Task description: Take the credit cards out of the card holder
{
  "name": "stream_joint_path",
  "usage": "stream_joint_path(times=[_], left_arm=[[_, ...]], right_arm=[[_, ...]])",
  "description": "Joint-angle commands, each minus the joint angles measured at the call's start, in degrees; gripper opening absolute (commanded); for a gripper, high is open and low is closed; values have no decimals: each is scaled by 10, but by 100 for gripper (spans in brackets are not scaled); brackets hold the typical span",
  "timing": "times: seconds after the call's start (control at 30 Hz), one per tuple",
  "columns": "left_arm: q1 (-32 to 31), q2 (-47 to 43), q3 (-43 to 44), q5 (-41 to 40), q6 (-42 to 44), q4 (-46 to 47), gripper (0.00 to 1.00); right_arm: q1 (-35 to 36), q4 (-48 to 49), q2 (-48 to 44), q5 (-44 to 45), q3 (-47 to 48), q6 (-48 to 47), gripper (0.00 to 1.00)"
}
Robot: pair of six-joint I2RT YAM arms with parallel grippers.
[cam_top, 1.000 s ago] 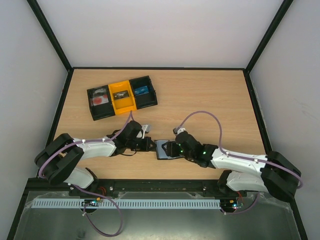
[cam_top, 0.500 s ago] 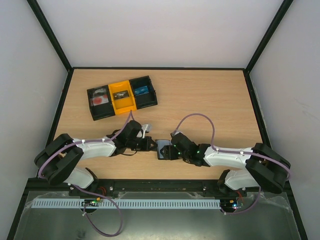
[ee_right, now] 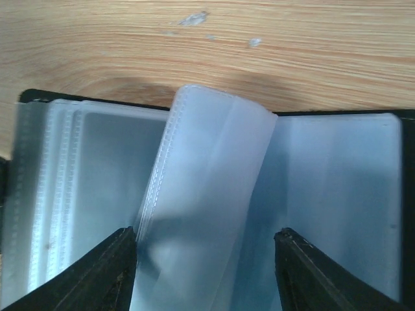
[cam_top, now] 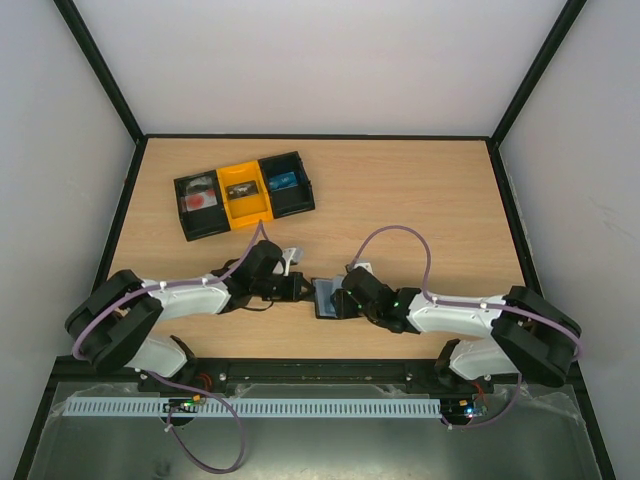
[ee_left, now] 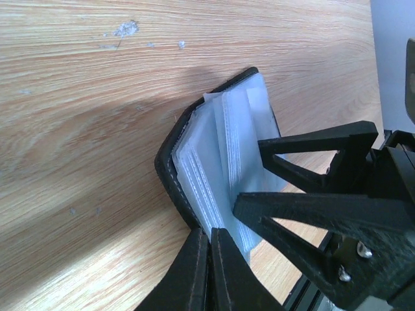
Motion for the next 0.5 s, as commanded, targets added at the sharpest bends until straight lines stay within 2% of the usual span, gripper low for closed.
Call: stream_joint_path(times=[0.0,0.3,0.47], left_arm=[[-2,-18,-6,4,-3,9,3],[-2,-13,-13,0,-2,11,3],[-2,-15,-14,-3,-4,13,3]], right_arm=[[2,-67,-18,71,-3,-1,57],[2,-139,-60,177,4,-1,50],[2,-169,-84,223,14,6,42]])
